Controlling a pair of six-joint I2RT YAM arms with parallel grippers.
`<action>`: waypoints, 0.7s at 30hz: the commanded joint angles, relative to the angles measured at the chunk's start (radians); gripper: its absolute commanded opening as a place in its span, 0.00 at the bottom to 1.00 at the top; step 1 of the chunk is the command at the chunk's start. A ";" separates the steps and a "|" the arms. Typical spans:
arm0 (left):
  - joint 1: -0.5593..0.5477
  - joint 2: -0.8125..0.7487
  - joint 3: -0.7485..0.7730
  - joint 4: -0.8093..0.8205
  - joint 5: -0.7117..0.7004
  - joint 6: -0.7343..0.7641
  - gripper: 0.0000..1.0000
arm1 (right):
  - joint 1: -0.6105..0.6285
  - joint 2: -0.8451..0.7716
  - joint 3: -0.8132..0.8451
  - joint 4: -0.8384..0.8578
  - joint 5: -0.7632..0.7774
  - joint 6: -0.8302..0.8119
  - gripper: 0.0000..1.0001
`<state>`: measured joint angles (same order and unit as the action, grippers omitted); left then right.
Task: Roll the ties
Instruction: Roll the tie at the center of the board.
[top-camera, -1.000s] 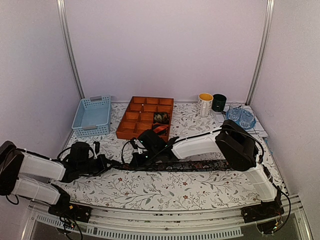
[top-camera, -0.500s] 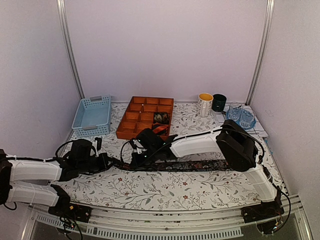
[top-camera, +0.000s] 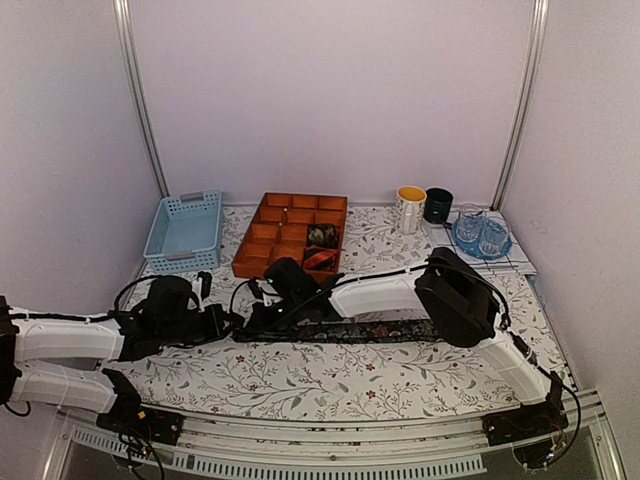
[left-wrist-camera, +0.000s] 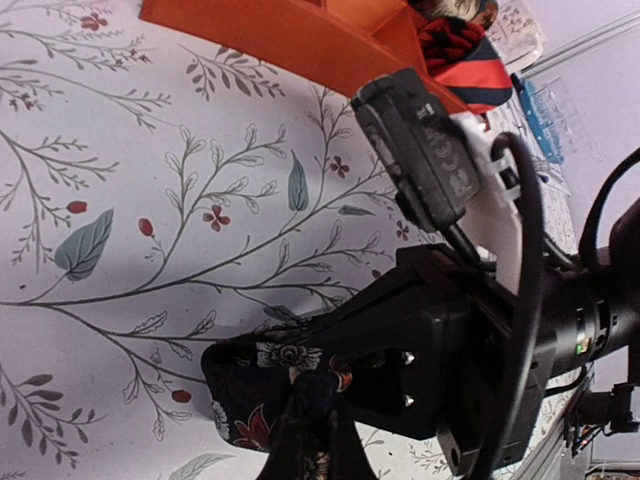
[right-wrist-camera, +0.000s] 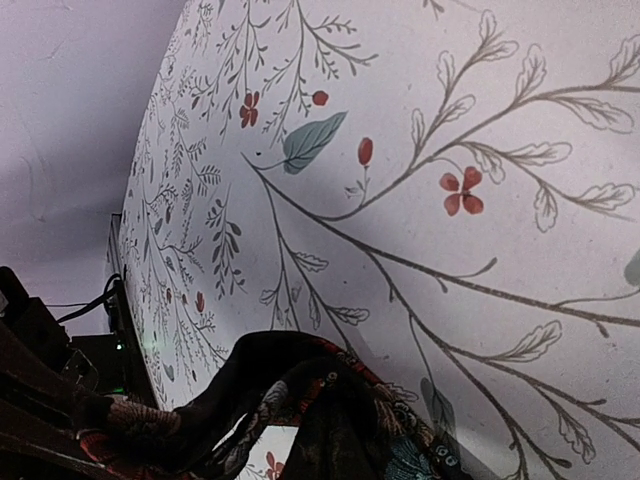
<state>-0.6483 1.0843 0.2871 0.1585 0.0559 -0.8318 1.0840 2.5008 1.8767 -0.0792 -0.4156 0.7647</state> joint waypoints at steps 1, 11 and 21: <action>-0.020 -0.009 0.019 -0.005 -0.014 -0.015 0.00 | 0.014 0.117 -0.007 -0.034 -0.059 0.041 0.00; -0.032 -0.012 0.038 -0.068 -0.103 0.020 0.00 | -0.004 -0.071 -0.102 -0.013 -0.041 0.035 0.00; -0.048 -0.051 0.054 -0.163 -0.205 0.055 0.00 | -0.006 -0.273 -0.157 0.008 -0.040 -0.003 0.00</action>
<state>-0.6804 1.0435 0.3149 0.0460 -0.0940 -0.8043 1.0790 2.4351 1.7435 0.0006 -0.4686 0.7925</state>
